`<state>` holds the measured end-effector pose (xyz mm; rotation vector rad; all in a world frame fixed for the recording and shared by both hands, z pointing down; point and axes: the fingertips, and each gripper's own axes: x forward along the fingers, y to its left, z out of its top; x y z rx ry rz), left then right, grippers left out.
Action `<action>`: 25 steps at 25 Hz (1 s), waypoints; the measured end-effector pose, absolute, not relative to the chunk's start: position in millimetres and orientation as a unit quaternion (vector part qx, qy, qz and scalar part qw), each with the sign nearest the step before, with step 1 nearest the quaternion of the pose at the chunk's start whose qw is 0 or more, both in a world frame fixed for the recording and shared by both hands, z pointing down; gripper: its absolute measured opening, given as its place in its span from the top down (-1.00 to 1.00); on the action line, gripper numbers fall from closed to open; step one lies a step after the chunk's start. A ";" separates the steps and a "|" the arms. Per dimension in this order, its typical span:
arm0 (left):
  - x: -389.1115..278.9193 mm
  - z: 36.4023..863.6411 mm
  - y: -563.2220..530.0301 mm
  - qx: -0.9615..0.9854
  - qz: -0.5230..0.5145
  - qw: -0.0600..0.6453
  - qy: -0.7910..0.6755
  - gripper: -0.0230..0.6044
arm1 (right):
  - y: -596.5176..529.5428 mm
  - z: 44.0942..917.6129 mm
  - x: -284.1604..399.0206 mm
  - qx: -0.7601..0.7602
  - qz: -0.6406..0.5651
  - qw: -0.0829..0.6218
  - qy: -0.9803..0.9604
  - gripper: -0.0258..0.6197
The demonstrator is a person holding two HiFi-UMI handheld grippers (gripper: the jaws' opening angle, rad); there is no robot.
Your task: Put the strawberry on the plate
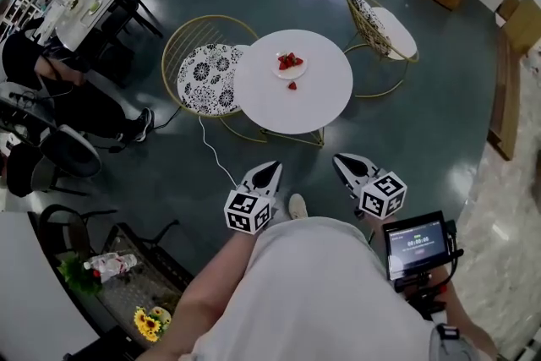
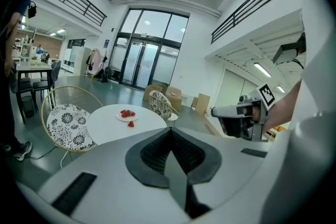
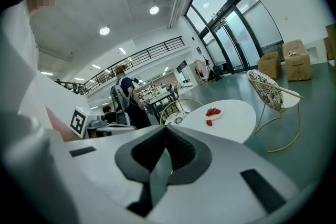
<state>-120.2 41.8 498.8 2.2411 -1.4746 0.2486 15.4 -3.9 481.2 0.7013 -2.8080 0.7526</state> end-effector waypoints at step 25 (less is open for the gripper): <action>-187.1 496.5 -10.8 0.827 0.089 0.220 -0.510 0.91 | -54.0 473.3 -46.1 0.265 0.238 0.077 -0.931 0.90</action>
